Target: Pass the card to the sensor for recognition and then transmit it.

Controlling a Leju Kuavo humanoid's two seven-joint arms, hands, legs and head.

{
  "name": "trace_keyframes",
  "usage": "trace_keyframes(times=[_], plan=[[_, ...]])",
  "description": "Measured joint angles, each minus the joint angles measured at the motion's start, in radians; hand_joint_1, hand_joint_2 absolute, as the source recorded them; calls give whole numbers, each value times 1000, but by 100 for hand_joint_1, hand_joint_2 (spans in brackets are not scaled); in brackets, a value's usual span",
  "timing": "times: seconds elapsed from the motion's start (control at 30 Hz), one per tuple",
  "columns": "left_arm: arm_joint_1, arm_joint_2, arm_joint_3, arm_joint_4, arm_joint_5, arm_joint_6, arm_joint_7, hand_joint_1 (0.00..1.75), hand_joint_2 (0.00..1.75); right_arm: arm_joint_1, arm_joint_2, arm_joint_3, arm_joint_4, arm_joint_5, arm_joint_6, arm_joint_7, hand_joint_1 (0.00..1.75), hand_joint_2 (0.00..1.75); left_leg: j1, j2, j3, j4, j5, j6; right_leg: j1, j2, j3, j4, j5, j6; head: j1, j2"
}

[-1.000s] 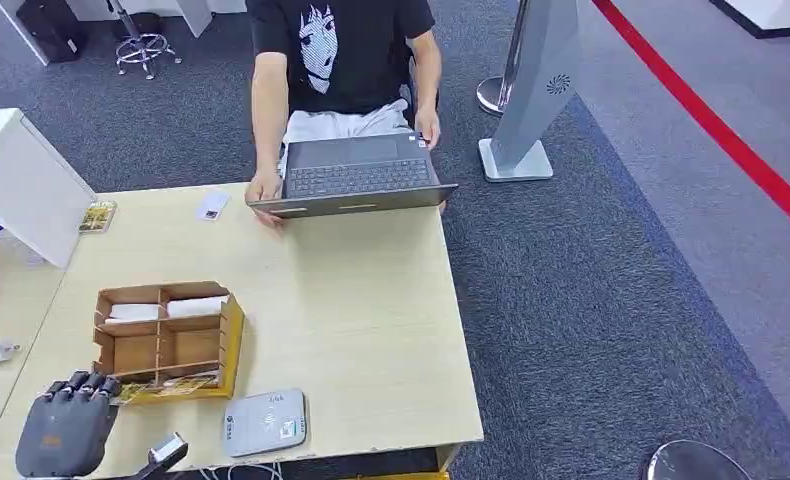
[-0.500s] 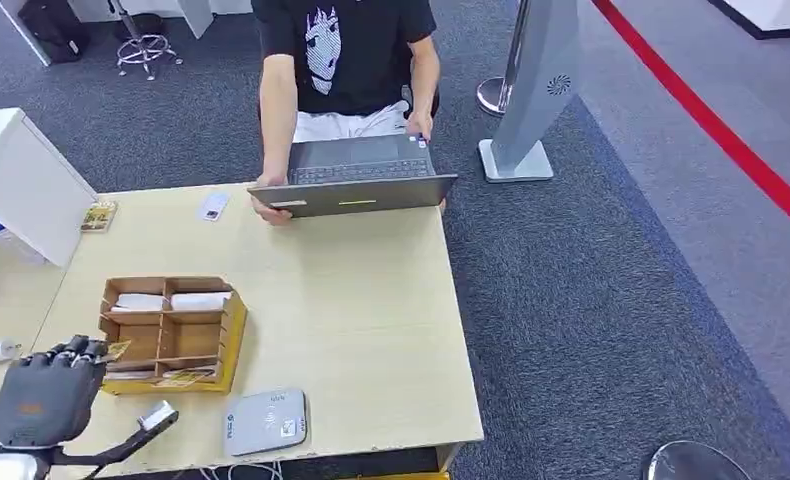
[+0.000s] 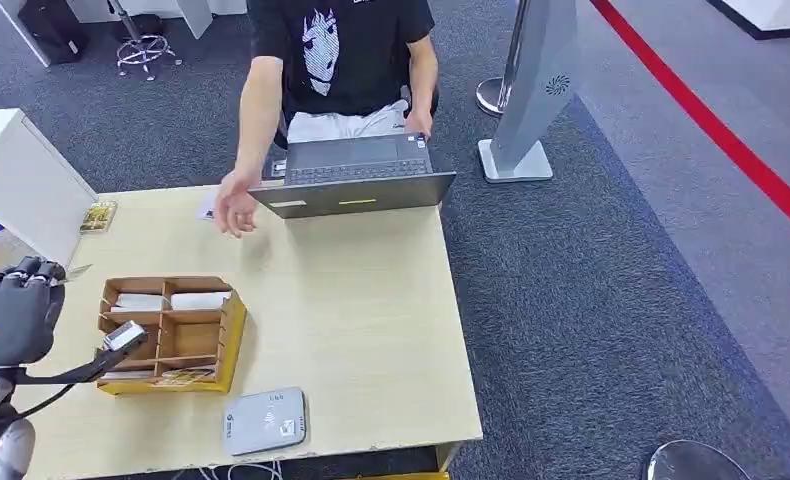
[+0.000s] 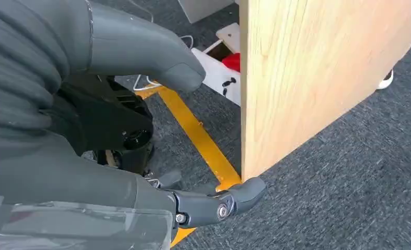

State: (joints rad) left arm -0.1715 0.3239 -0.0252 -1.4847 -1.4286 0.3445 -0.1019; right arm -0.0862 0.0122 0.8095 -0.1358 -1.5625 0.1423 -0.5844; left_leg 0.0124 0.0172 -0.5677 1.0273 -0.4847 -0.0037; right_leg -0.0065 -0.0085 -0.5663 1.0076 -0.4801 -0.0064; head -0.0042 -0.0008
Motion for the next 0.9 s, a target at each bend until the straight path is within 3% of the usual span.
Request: trace_keyframes(times=[0.2, 0.33, 0.5, 0.67, 0.7, 0.73, 0.9], plan=[[-27, 0, -1, 42, -18, -21, 14, 175, 175, -1, 0, 5, 0, 1, -3, 2, 0, 175, 0, 0, 0, 0, 0, 0, 0, 0, -1, 0, 0, 0, 0, 0], [-97, 2, -2, 168, -47, -24, 54, 175, 175, -10, 0, 17, 0, 3, -10, 16, 0, 175, 0, 0, 0, 0, 2, -1, 0, 0, -1, 0, 1, -1, 0, 0], [-143, 0, -2, 304, -49, 33, 84, 175, 175, -17, 3, 27, 0, 2, -20, 25, 0, 175, 0, 0, -1, 0, 3, -2, 0, 0, -1, 1, 2, -1, 0, 0], [-146, -5, -2, 331, -47, 78, 84, 175, 175, -17, 5, 34, 0, -1, -21, 25, 0, 175, 0, 0, -1, 0, 2, -2, 0, 0, -1, 1, 2, -1, 0, 0], [-146, -6, -2, 332, -44, 86, 83, 19, 175, -17, 5, 34, 0, -2, -21, 25, 0, 175, 0, 0, -1, 0, 2, -2, 0, 0, -1, 1, 2, -1, 0, 0], [-146, -9, -2, 332, -39, 97, 83, 0, 175, -17, 5, 34, 0, -3, -19, 25, 0, 175, 0, 0, -1, 0, 2, -2, 0, 0, -1, 1, 2, -1, 0, 0], [-127, -33, 21, 315, 2, 164, 63, 0, 175, -17, 8, 40, 0, -6, -20, 25, 0, 175, 0, 0, -1, 0, 2, -2, 0, 0, -2, 1, 2, -1, 0, 0]])
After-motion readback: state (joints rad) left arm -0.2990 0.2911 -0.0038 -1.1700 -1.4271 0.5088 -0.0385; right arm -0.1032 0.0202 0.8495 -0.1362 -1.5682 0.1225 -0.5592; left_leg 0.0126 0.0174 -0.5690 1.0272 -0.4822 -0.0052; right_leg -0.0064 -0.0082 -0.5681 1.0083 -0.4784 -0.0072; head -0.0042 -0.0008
